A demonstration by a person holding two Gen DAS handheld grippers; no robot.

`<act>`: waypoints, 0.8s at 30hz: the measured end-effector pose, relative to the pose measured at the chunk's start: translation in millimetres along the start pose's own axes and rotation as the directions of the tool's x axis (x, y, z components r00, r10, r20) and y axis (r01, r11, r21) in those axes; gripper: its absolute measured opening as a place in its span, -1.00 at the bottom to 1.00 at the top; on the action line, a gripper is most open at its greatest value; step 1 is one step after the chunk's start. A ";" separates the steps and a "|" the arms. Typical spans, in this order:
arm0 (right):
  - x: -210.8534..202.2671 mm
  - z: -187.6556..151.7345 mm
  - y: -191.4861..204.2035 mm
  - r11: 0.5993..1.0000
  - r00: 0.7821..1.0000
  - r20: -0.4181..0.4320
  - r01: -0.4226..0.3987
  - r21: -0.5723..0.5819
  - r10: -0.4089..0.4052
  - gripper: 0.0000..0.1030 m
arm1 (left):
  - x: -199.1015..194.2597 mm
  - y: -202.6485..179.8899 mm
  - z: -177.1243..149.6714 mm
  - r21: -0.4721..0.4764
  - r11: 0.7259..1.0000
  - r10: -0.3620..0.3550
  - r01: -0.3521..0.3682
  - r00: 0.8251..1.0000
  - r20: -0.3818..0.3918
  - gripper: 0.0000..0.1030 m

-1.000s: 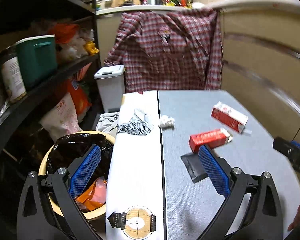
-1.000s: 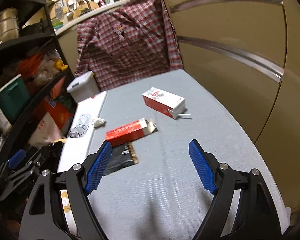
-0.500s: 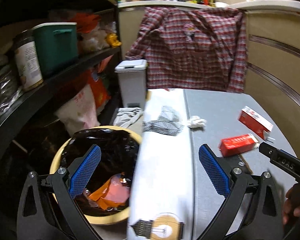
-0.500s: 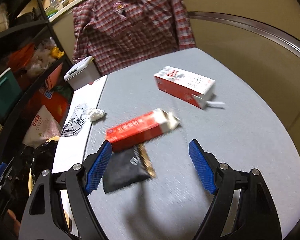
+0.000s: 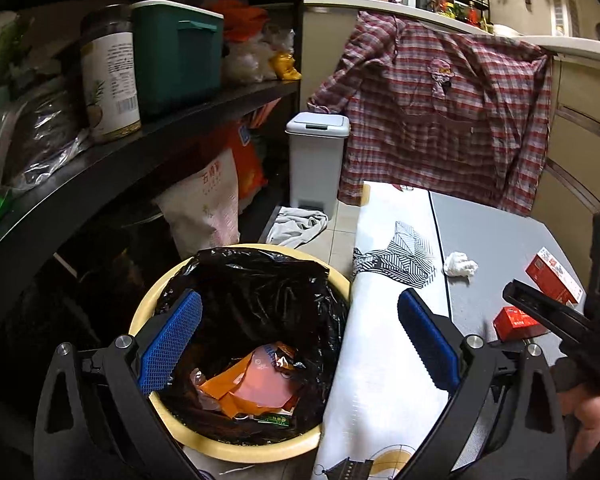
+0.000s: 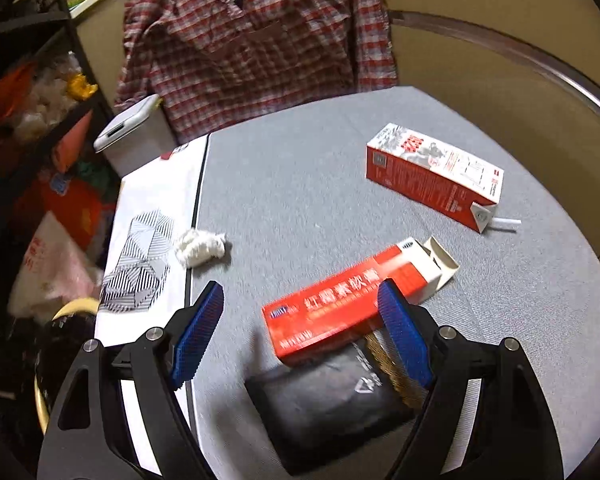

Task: Collect trash
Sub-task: 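Close the right gripper on the red ointment box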

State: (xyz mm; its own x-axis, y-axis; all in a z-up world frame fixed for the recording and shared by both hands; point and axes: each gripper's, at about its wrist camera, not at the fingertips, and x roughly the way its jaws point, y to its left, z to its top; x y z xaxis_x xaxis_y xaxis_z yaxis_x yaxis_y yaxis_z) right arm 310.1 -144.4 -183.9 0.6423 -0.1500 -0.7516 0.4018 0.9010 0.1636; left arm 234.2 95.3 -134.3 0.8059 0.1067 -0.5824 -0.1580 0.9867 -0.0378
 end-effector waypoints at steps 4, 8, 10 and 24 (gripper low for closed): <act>2.4 -1.4 0.1 0.998 0.998 0.031 0.062 0.023 -0.063 0.53 | -2.7 5.3 1.2 0.001 1.000 -0.001 0.001 1.000 0.009 0.85; 9.3 -4.9 -1.1 0.995 0.995 0.031 0.099 0.002 -0.099 0.53 | -6.3 11.0 2.5 -0.006 1.000 -0.004 0.004 1.000 0.016 0.85; 9.6 -6.2 -0.7 0.994 0.994 0.033 0.108 -0.025 -0.108 0.38 | -7.4 13.0 3.0 -0.012 1.000 -0.005 0.005 1.000 0.018 0.85; -1.4 -5.1 -55.4 0.985 0.996 -0.016 0.093 0.144 -0.091 0.38 | -18.5 0.2 5.1 -0.004 0.999 -0.047 0.047 0.998 0.035 0.85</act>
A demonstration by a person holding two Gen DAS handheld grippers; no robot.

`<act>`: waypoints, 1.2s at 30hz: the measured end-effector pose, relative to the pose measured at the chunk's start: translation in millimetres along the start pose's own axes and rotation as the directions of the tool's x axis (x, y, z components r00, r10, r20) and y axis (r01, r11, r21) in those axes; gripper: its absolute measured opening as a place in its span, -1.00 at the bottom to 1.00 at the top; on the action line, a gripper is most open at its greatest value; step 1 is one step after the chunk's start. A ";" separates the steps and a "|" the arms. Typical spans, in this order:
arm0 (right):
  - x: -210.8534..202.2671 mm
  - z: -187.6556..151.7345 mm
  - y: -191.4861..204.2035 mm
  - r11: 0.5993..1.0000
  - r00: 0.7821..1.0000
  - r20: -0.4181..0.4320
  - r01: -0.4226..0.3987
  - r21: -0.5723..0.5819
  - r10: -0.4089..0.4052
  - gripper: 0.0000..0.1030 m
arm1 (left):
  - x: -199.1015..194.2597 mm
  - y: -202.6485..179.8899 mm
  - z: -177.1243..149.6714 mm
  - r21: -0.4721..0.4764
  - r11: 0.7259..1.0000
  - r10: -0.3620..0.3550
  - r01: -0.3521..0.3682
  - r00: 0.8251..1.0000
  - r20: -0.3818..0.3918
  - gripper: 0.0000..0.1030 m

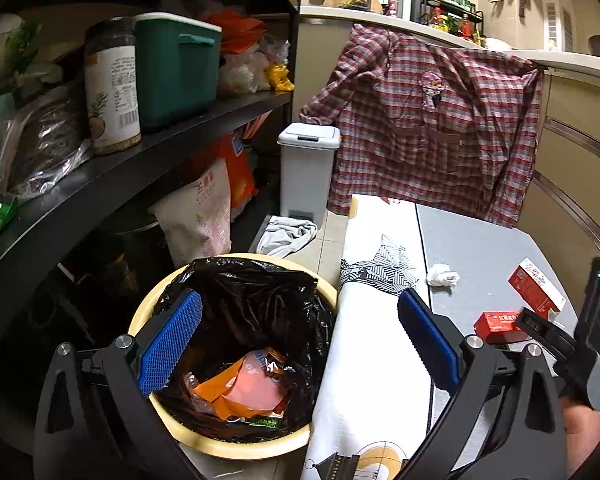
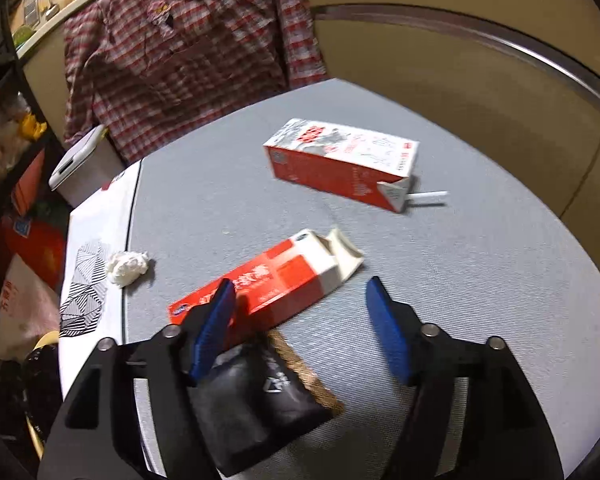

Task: Collect trash
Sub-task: 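Close the right gripper on the red ointment box, then lift the red box with the right gripper while the left gripper grasps the black pouch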

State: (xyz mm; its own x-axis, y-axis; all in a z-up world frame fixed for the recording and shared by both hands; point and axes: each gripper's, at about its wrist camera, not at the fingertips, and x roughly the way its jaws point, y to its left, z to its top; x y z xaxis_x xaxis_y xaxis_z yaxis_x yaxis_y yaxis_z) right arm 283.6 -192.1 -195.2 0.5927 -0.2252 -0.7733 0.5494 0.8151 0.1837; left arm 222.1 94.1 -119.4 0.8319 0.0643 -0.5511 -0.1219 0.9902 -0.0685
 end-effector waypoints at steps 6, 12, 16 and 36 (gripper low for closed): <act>15.4 6.9 24.6 0.999 0.999 -0.037 0.019 -0.025 -0.020 0.54 | -0.5 -2.6 -1.4 0.021 1.000 0.002 -0.002 1.000 0.005 0.85; 36.4 0.5 37.5 0.996 0.994 -0.103 0.031 -0.088 -0.040 0.65 | 4.9 3.5 -2.6 -0.005 1.000 0.006 -0.006 1.000 -0.012 0.85; 25.9 -4.4 20.9 0.997 0.997 -0.053 -0.052 -0.057 0.049 -0.19 | 5.1 4.2 -2.4 0.003 1.000 0.004 -0.004 1.000 -0.006 0.85; -97.2 9.8 -68.6 0.978 0.988 0.052 -0.136 -0.159 0.146 -0.27 | -10.6 -77.3 -36.6 0.147 0.940 -0.300 0.306 0.952 -0.064 0.85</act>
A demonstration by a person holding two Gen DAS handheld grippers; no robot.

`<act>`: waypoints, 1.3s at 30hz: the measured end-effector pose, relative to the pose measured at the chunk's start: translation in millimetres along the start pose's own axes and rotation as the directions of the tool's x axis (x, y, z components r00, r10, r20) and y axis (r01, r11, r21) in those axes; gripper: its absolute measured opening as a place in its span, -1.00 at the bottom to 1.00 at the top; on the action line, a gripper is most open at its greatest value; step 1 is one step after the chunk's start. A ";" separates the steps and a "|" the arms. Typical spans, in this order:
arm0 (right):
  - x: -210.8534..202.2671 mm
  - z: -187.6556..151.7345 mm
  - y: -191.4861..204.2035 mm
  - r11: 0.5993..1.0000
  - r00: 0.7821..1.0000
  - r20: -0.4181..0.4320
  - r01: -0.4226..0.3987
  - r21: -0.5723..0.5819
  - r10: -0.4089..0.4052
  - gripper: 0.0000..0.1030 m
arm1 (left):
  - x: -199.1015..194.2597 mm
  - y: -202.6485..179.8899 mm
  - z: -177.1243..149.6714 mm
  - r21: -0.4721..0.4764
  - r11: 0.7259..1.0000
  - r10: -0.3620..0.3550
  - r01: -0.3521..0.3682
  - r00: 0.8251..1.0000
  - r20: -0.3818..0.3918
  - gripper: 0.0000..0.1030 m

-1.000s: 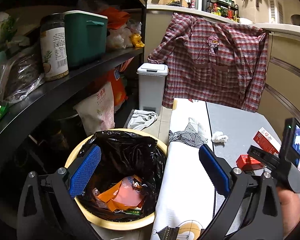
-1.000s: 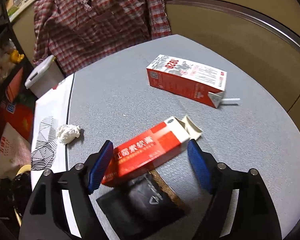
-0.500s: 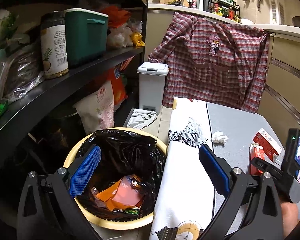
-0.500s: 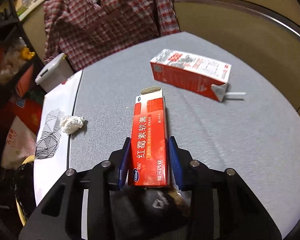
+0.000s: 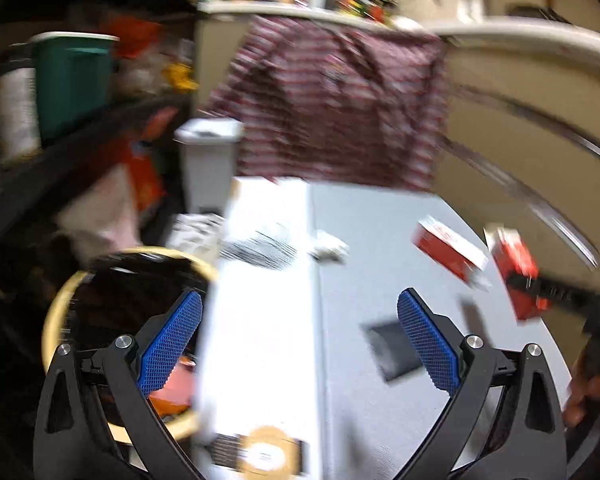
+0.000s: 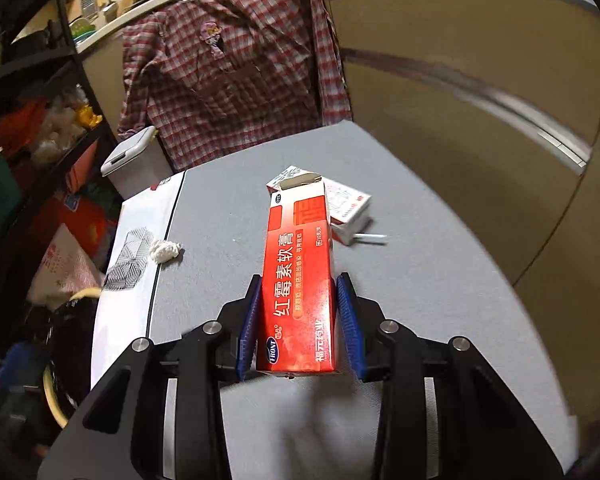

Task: Collect trash
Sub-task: 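Lift the red box with the right gripper while the left gripper grasps the black pouch, then carry the red box and black pouch in both grippers over the black-lined bin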

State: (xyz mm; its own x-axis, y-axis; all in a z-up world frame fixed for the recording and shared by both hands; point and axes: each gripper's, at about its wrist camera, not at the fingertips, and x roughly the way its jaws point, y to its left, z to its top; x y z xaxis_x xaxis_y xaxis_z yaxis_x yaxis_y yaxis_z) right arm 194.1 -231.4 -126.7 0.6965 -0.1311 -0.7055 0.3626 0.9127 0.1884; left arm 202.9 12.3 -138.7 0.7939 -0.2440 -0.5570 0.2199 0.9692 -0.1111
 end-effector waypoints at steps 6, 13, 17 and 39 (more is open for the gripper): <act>-30.0 -17.8 -32.1 0.997 0.999 -0.027 0.043 -0.059 -0.045 -0.27 | 28.4 -51.4 -23.9 0.154 0.980 -0.112 0.128 0.988 -0.107 0.83; -22.2 -23.8 -58.6 0.997 0.995 -0.066 0.070 -0.032 -0.072 -0.27 | 55.8 -84.8 -29.3 0.208 0.955 -0.170 0.213 0.964 -0.204 0.73; -15.2 -21.3 -69.1 0.998 0.994 -0.088 0.064 0.013 -0.063 -0.27 | 75.0 -98.6 -32.3 0.249 0.937 -0.179 0.246 0.948 -0.263 0.73; -9.3 -19.5 -77.9 0.997 0.993 -0.108 0.054 0.054 -0.048 -0.27 | 74.8 -71.2 -20.8 0.149 0.968 -0.155 0.200 0.950 -0.272 -0.96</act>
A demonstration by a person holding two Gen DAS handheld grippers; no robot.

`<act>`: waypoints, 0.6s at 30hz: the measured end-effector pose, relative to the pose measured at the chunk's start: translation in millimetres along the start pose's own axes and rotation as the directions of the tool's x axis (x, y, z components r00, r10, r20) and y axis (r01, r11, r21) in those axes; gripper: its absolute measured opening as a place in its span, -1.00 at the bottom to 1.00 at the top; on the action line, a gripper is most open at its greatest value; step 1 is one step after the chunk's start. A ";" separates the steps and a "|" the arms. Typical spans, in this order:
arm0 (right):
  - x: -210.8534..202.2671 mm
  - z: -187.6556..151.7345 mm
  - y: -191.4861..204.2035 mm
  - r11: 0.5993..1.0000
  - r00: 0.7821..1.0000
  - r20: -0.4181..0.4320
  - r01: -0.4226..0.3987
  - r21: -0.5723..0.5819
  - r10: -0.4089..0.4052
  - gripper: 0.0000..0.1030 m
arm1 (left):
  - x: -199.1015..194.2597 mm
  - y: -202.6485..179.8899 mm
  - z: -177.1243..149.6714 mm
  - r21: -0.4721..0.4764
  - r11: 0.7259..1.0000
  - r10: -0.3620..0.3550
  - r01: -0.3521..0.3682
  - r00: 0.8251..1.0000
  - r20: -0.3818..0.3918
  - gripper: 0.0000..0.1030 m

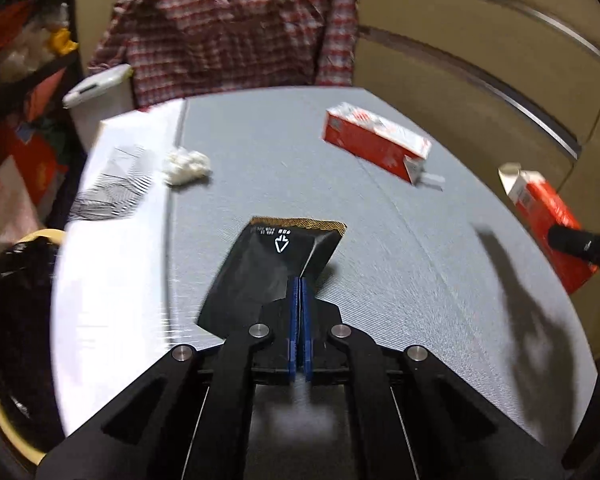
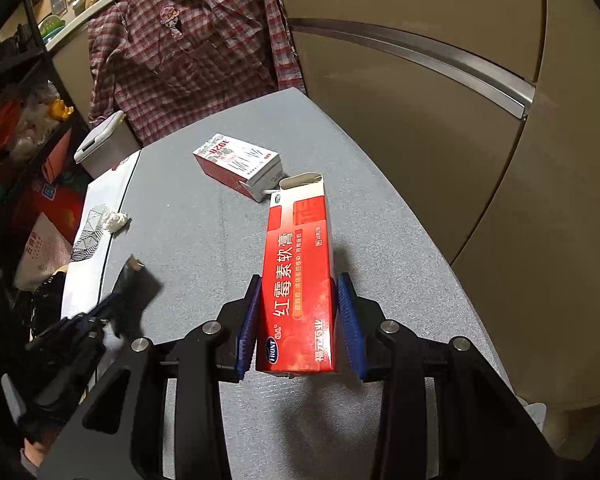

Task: Collect trash
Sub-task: 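Carry the red box and black pouch in both grippers over the black-lined bin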

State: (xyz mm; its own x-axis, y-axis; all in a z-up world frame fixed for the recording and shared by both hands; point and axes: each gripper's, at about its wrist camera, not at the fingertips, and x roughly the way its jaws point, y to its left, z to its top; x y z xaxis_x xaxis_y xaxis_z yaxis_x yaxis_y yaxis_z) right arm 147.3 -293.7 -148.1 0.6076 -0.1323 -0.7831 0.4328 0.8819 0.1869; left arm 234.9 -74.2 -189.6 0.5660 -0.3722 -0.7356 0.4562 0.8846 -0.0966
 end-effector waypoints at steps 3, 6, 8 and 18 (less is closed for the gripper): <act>-3.5 -1.5 5.6 1.000 1.000 0.005 -0.015 -0.010 0.015 -0.27 | -16.0 6.9 3.6 -0.021 1.000 0.017 -0.017 1.000 0.026 -0.96; -6.9 -3.4 11.8 0.999 0.999 0.015 -0.028 -0.017 0.028 -0.27 | -35.7 12.2 3.7 -0.024 0.998 0.059 -0.058 0.997 0.044 -0.96; -8.5 -4.5 18.2 0.999 0.999 0.020 -0.040 -0.028 0.040 -0.27 | -48.4 16.1 3.7 -0.025 0.996 0.086 -0.085 0.995 0.053 -0.96; -26.0 -18.2 72.1 0.983 0.989 0.016 -0.143 -0.114 0.145 -0.27 | -119.3 46.7 -6.5 -0.100 0.975 0.207 -0.199 0.975 0.086 -0.96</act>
State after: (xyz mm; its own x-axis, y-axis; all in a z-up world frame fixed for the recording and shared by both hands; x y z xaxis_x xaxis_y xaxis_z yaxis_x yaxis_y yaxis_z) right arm 150.6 -218.4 -125.0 0.6744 -0.0099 -0.7383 0.2632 0.9374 0.2279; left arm 184.3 13.3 -110.7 0.7048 -0.2034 -0.6796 0.2639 0.9644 -0.0150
